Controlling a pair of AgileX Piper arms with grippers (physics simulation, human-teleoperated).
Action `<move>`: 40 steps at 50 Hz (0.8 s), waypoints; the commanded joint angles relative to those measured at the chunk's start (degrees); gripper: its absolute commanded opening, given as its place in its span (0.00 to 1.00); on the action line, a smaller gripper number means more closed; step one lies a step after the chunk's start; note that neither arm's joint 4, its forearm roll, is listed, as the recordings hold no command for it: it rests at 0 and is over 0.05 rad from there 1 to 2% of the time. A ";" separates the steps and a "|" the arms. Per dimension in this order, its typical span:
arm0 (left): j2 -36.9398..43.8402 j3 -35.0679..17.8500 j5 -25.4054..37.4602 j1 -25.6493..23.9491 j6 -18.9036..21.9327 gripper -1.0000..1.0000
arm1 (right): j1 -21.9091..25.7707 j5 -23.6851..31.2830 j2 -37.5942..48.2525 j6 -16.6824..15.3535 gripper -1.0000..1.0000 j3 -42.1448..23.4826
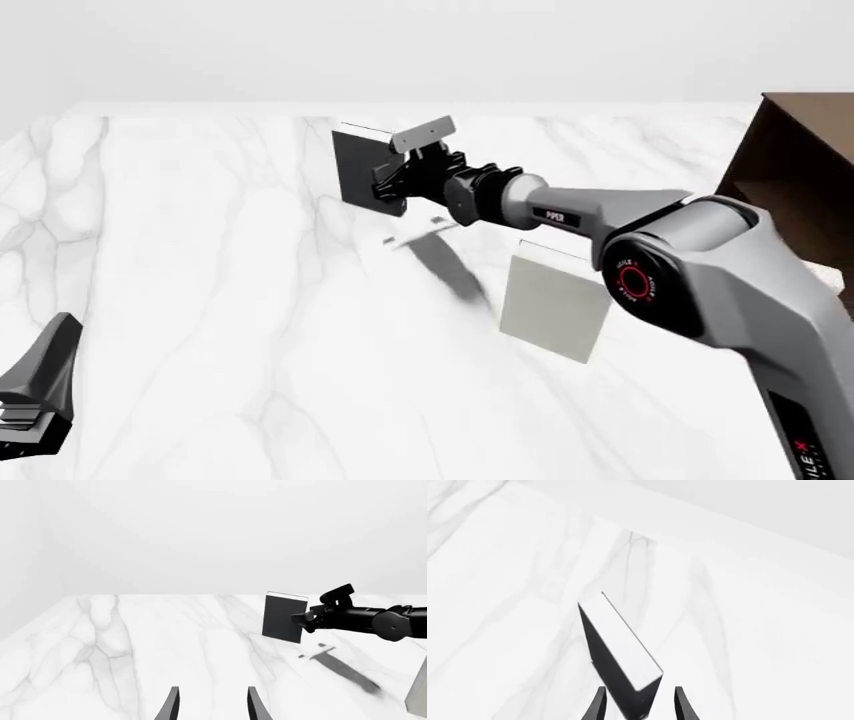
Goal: Pick up the book on the left and place it on top of the shelf.
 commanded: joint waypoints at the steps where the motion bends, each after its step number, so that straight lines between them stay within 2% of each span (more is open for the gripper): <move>1: 0.00 0.00 0.00 0.00 0.00 1.00 | -0.13 1.13 1.66 0.01 1.00 -2.53; 23: 0.00 0.00 0.00 0.00 0.00 1.00 | -0.35 2.48 3.29 0.01 1.00 -5.45; 30: 0.00 0.00 0.00 0.00 0.00 1.00 | -0.14 1.36 2.33 0.32 1.00 -3.68; 31: 0.00 0.00 0.00 0.00 0.00 1.00 | -0.18 1.59 2.55 0.23 0.00 -4.13; 40: 0.00 0.00 0.00 0.00 0.00 1.00 | -1.21 1.70 2.23 0.18 0.00 -4.32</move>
